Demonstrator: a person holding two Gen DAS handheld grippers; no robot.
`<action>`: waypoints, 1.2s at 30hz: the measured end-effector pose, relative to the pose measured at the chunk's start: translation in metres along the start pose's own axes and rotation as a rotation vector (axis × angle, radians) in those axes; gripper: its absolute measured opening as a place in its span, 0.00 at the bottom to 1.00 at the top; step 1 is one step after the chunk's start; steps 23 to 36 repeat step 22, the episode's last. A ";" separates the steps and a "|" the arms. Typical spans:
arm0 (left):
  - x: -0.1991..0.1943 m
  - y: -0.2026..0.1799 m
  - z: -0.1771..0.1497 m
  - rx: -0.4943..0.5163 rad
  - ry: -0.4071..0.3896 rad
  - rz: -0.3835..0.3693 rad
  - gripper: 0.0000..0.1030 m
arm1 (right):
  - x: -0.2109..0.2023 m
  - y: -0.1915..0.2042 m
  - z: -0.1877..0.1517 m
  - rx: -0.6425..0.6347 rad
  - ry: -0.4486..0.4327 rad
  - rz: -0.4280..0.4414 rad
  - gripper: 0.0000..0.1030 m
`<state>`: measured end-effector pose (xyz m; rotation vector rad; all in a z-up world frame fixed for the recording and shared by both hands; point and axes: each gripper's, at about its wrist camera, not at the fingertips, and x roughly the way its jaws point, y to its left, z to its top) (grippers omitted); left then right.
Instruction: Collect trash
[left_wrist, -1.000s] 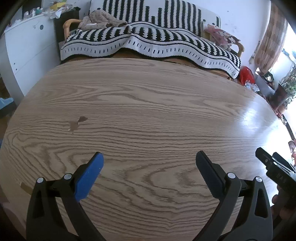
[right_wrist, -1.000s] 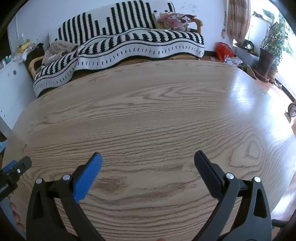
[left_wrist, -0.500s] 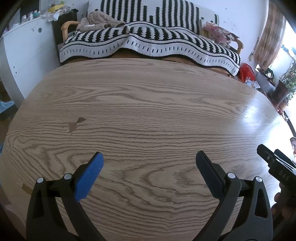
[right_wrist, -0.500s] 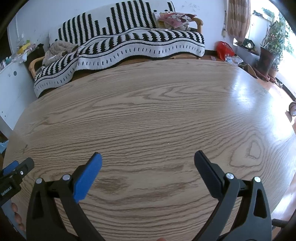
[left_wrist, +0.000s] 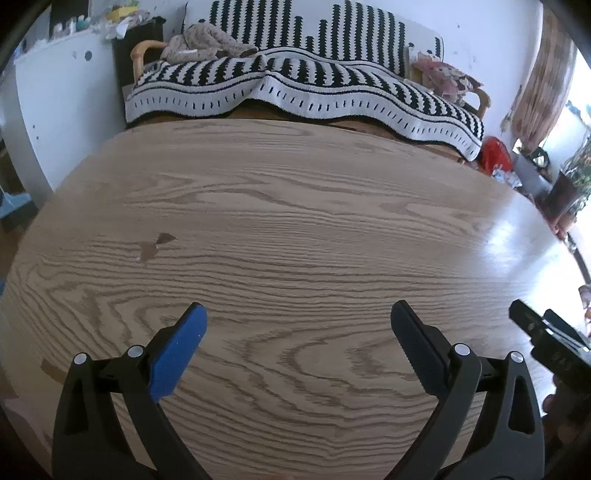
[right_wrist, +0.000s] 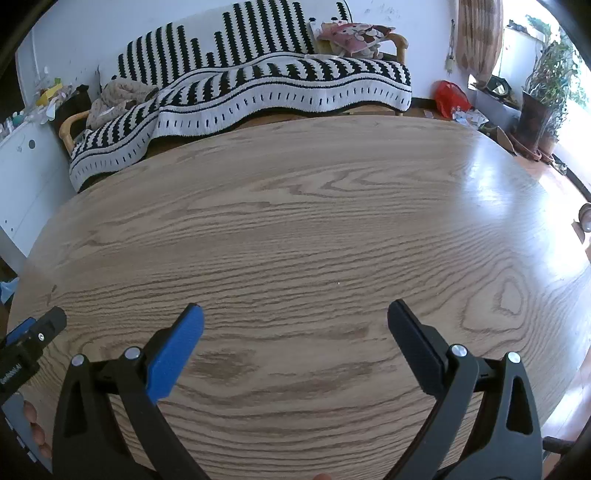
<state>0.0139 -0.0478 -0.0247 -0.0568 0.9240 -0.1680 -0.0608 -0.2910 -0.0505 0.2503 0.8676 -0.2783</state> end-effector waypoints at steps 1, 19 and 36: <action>0.001 0.001 -0.001 -0.009 0.005 0.001 0.94 | 0.000 0.000 0.000 -0.002 0.002 0.002 0.93; -0.010 -0.020 -0.008 0.106 -0.070 0.083 0.94 | 0.003 0.004 0.000 -0.028 0.012 0.007 0.93; -0.010 -0.024 -0.007 0.123 -0.068 0.069 0.94 | 0.003 0.004 0.000 -0.028 0.011 0.006 0.93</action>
